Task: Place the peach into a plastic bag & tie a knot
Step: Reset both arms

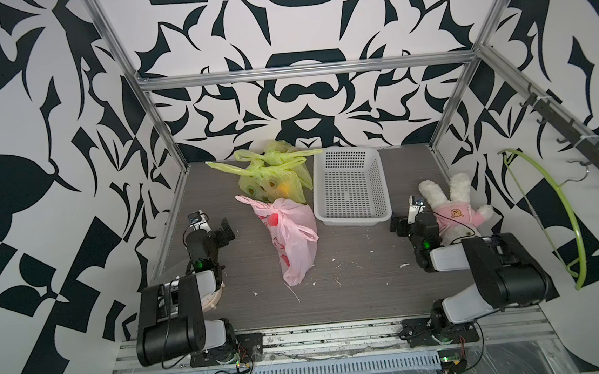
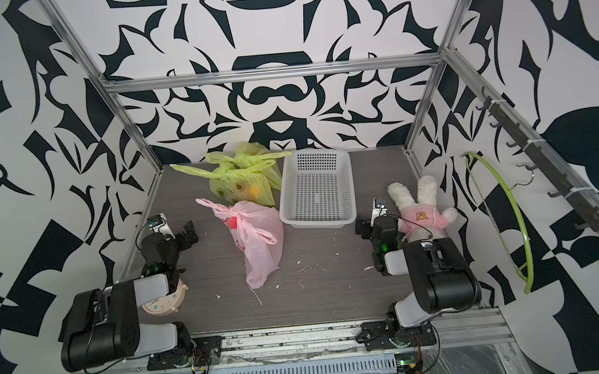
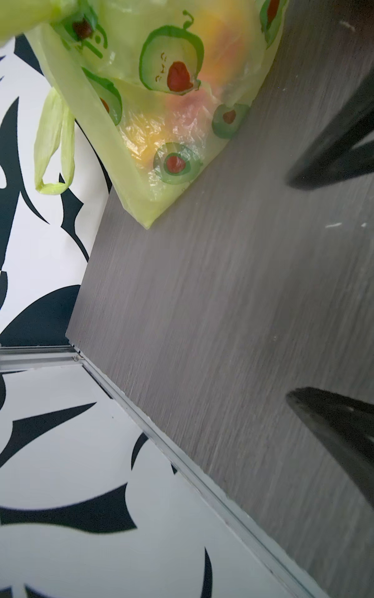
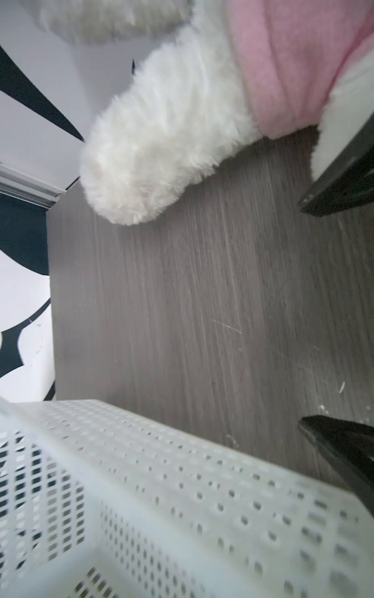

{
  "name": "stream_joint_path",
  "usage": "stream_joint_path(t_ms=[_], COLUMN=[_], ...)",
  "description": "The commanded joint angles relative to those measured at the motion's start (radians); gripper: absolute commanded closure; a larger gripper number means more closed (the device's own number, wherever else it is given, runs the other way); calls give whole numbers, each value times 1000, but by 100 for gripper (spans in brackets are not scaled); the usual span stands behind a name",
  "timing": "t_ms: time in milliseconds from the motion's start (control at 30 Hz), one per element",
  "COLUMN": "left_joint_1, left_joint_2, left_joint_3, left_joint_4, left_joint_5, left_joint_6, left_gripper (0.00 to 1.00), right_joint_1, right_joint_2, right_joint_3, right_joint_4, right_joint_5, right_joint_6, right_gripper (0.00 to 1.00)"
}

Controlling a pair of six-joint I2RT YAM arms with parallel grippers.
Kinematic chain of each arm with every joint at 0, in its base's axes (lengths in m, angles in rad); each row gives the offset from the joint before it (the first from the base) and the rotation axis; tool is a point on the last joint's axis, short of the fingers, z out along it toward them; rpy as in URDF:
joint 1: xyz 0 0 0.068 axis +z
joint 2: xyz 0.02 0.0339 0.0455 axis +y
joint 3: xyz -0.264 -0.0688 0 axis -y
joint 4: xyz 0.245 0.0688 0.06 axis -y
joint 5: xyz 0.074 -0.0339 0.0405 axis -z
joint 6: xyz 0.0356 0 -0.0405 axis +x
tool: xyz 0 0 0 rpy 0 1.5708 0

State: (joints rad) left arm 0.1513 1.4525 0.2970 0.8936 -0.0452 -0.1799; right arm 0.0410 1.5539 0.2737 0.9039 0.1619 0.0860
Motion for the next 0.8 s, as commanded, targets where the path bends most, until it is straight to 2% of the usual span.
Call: stream_joint_path(t_ms=[0,33,67,100,167,233,300,400,467,633,767], left_joint_1=[3,3,3,-2,-18,-17,-16,-16,-16,-16,-16], left_joint_2=[138,125,79,72,122,78,108,87,97,99,93], left_joint_3=[-36,-7,50,85,58,85,64,78,73,86,77], left_joint_4=[297,220,31,-52,96,-43,53,-12,14,-10,-2], left_joint_5=[41,40,48,45,27,36,38,39,40,40,41], left_joint_6=[6,6,12,22,29,35,34,34,35,36,36], left_gripper=[1,1,0,1,1,1,1,1,1,1,0], right_joint_1=[5,11,13,14,19,40,54,58,57,11,15], right_joint_2=[-16,6,-1,-11,-5,-13,-5,-8,-7,3,-10], right_joint_3=[51,60,64,69,59,55,53,70,86,103,82], right_joint_4=[36,56,36,7,40,36,54,19,-16,-35,-12], right_joint_5=[50,45,49,52,65,127,178,111,-27,-85,-86], right_joint_6=[-15,-25,-25,-24,-25,-25,-24,-58,-106,-70,-75], right_gripper=[1,1,1,1,0,0,0,0,0,0,0])
